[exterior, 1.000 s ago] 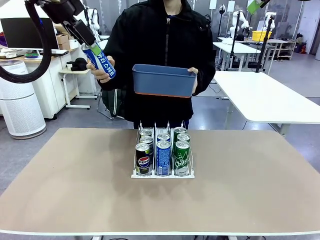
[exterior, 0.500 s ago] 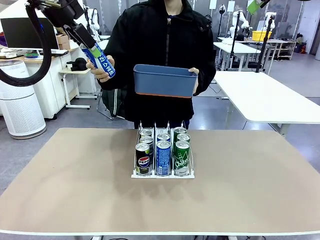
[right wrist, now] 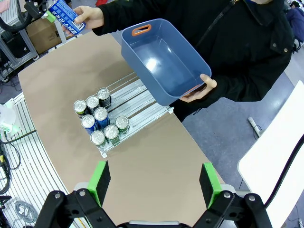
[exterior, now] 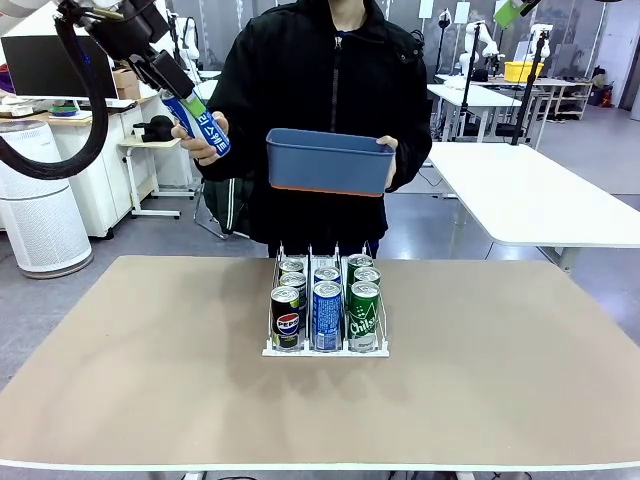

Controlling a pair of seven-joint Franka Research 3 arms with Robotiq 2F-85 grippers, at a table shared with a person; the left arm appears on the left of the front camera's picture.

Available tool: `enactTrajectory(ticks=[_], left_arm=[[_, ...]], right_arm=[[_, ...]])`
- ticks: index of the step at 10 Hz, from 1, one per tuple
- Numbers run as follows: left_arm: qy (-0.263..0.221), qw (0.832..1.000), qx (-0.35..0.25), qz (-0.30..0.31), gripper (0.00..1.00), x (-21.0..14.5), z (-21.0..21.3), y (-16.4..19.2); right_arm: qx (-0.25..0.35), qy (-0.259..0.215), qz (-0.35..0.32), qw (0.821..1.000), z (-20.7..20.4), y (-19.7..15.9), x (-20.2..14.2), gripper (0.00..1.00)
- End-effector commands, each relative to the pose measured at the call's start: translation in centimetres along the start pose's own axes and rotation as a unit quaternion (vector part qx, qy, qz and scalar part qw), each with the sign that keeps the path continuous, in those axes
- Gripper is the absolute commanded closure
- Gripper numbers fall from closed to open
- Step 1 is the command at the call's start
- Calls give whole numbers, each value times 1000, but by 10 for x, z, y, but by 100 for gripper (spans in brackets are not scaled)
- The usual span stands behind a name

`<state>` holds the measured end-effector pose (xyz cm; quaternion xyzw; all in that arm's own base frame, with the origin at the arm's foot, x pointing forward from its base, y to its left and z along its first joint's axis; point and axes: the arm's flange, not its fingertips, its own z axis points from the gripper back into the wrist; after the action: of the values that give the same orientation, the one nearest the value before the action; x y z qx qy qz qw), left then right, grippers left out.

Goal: Fill the beverage cans into the dispenser.
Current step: Pick up the Ionic drink handed by the human.

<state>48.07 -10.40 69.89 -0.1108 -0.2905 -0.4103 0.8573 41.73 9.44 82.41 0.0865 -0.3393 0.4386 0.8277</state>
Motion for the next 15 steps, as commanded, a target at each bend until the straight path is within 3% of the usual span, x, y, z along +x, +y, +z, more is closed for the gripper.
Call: enactTrajectory(ticks=[1, 4, 5, 6, 7, 8, 9, 10, 15], left_arm=[[-10, 1000, -4, -3, 0, -5, 0, 1], [0, 1000, 0, 0, 0, 0, 0, -1], [6, 1000, 4, -4, 59, 0, 1, 0], [9, 1000, 3, -7, 59, 0, 1, 0], [10, 1000, 3, -6, 100, -1, 1, 0], [13, 1000, 5, -4, 61, -2, 1, 0], [18, 1000, 6, -4, 76, -2, 1, -1], [22, 1000, 6, -4, 100, -3, 0, 0], [21, 1000, 0, 0, 100, -2, 5, -2]], right_arm=[[0, 0, -4, 1000, 0, 1, -2, 0], [0, 0, -4, 1000, 0, 1, -2, 0], [0, 0, -4, 1000, 0, 1, -2, 0], [0, 0, -4, 1000, 0, 1, -2, 0], [0, 0, -4, 1000, 0, 1, -2, 0], [0, 0, -4, 1000, 0, 1, -2, 0], [0, 0, -4, 1000, 0, 1, -2, 0], [0, 0, -4, 1000, 0, 1, -2, 0], [0, 0, -4, 1000, 0, 1, -2, 0]])
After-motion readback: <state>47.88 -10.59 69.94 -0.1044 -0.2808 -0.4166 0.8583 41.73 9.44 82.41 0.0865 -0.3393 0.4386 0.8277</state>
